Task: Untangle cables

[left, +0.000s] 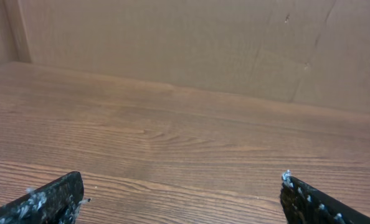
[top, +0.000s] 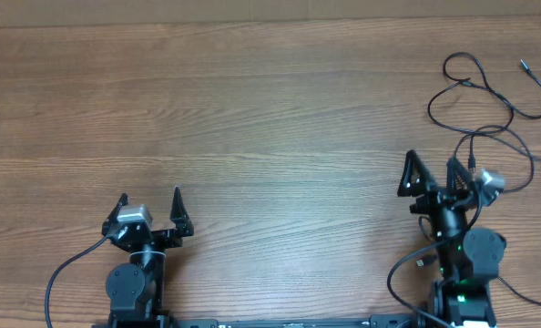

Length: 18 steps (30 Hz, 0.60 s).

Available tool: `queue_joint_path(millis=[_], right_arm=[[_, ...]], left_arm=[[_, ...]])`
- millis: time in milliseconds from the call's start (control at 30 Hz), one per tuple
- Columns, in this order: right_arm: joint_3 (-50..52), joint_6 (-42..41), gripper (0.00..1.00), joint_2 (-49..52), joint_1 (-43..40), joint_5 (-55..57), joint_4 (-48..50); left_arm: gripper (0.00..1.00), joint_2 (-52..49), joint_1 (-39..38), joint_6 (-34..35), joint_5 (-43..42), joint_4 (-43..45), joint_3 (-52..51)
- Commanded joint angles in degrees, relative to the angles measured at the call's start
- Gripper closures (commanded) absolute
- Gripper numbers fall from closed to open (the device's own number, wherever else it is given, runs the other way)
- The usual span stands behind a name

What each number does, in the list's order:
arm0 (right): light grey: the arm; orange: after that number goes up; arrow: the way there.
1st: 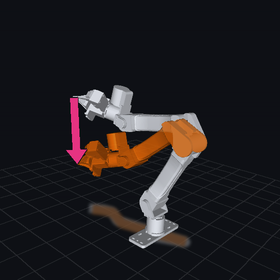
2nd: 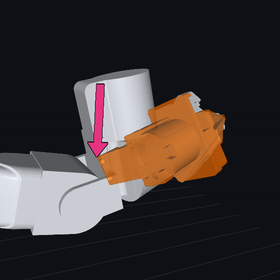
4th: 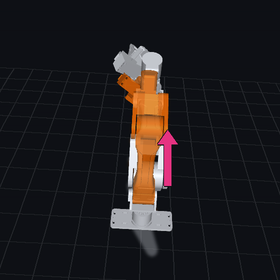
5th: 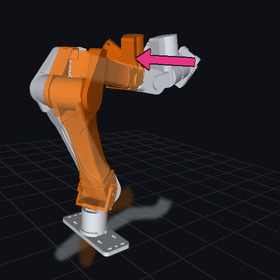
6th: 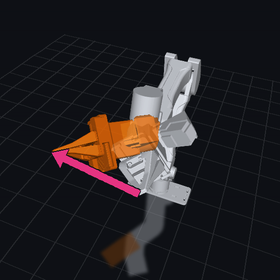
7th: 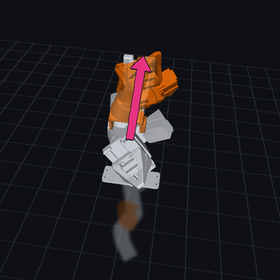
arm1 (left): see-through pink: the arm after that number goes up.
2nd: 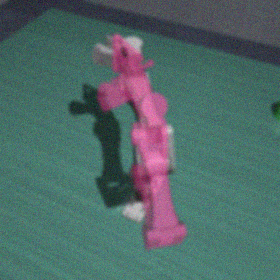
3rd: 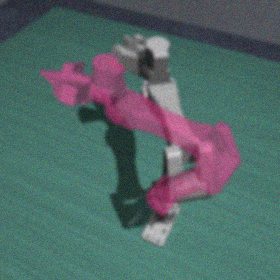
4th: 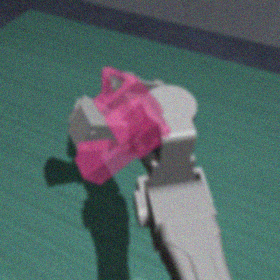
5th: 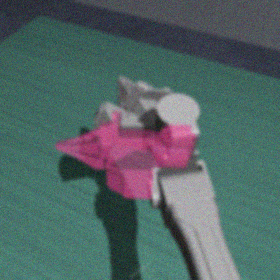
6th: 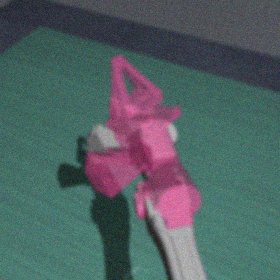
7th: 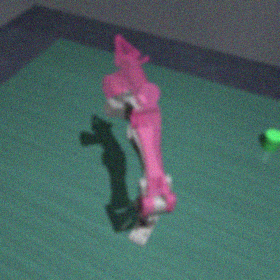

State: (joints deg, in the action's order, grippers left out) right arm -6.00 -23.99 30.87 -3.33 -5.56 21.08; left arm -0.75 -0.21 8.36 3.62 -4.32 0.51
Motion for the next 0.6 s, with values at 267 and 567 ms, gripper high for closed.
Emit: queue_joint_path(millis=[267,567], right_arm=[[5.6,0.1,0.00,-13.5,0.3,1.5,-8.4],[5.6,0.1,0.00,-14.7,0.2,1.7,-21.6]], left_arm=[[0.00,0.5,0.5,-1.1,-0.5,0.1,-0.2],[0.00,0.5,0.5,-1.1,-0.5,0.1,-0.2]])
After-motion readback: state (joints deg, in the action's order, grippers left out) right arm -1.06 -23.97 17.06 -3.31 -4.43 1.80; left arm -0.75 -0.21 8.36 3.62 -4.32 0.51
